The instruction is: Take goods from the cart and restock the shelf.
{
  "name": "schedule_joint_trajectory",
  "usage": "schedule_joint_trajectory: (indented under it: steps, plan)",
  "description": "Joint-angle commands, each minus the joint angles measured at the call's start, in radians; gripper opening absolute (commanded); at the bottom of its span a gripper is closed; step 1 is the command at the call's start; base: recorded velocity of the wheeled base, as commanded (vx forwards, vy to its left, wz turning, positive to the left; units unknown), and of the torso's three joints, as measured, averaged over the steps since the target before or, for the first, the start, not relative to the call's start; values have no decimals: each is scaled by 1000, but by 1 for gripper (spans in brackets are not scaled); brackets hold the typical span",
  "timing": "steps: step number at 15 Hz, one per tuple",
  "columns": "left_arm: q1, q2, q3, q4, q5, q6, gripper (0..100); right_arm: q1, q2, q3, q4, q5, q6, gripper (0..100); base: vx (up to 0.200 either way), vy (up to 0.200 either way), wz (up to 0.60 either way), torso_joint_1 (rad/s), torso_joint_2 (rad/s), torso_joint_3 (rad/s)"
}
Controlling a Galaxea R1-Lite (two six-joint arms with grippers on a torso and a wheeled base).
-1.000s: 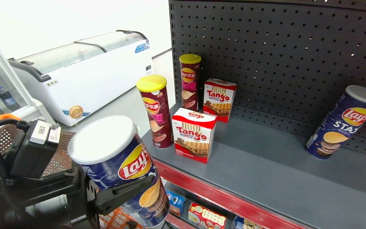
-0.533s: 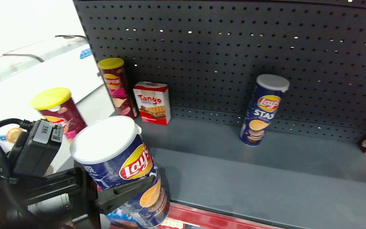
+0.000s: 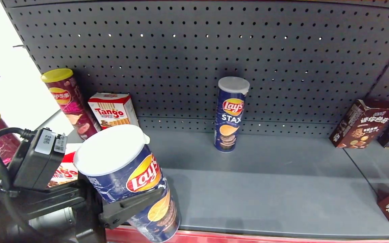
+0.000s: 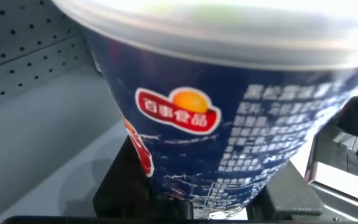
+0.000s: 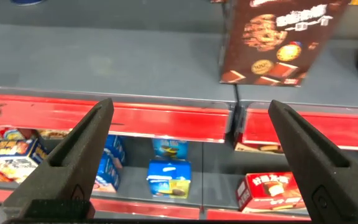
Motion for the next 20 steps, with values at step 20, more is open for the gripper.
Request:
schedule_joint_trajectory:
  steps: [20]
  plan:
    - [0, 69, -104, 90, 16, 49, 0, 315, 912, -652, -98, 356, -87, 100, 0, 0, 0, 0, 0, 0]
